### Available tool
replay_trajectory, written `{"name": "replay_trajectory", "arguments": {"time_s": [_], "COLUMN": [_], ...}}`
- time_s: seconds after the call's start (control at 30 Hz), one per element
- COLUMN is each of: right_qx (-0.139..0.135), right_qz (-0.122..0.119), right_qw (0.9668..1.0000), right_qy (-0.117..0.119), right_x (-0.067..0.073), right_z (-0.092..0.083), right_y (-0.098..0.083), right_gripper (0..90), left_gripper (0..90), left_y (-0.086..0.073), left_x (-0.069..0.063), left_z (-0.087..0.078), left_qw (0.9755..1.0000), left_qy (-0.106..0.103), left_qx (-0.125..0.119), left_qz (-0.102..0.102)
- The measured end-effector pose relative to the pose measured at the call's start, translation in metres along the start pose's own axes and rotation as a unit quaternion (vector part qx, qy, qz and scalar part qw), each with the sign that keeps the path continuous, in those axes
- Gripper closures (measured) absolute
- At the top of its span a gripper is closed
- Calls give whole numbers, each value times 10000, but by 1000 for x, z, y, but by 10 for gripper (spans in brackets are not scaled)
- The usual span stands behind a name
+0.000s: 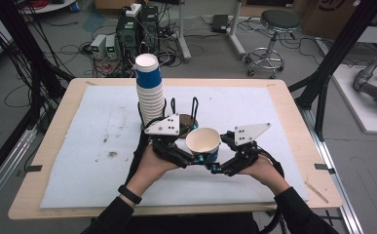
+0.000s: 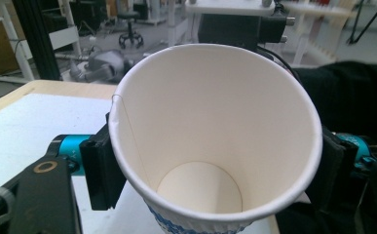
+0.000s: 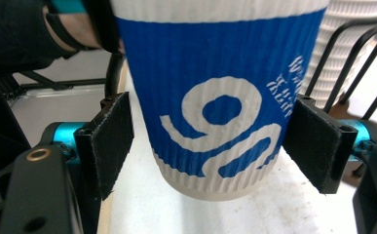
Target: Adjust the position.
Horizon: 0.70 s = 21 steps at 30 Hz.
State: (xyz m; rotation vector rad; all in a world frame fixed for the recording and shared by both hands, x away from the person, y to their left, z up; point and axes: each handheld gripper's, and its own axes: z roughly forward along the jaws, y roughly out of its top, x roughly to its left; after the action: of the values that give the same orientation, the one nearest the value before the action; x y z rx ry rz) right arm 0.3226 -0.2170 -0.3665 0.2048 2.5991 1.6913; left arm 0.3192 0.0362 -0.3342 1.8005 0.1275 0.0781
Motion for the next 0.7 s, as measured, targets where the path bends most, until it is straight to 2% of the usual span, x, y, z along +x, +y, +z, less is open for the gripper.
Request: {"name": "replay_trajectory", "arguments": {"time_s": [0.07, 0.13, 0.27, 0.4, 0.53, 0.7], "right_qx": [-34, -32, -236, -434, -459, -483], "right_qz": [33, 56, 76, 168, 156, 166], "right_qw": [10000, 10000, 9997, 9988, 9987, 9985], "right_qy": [9, -5, 57, 153, 168, 175], "right_x": [0, 1, 1, 2, 2, 2], "right_z": [4, 7, 8, 8, 7, 7], "right_y": [-2, -3, -5, -4, -4, -4], "right_gripper": [234, 268, 293, 293, 293, 294], "left_gripper": [240, 239, 217, 195, 175, 181], "left_y": [3, 4, 4, 2, 2, 2], "left_x": [-1, -2, -3, -4, -1, -1], "left_z": [1, 2, 5, 7, 8, 8], "left_qw": [10000, 9999, 9999, 9986, 9969, 9970], "left_qy": [-2, -38, -47, -118, -260, -237], "left_qx": [59, 72, -152, -471, -624, -632], "left_qz": [79, 71, -26, -206, -396, -366]}}
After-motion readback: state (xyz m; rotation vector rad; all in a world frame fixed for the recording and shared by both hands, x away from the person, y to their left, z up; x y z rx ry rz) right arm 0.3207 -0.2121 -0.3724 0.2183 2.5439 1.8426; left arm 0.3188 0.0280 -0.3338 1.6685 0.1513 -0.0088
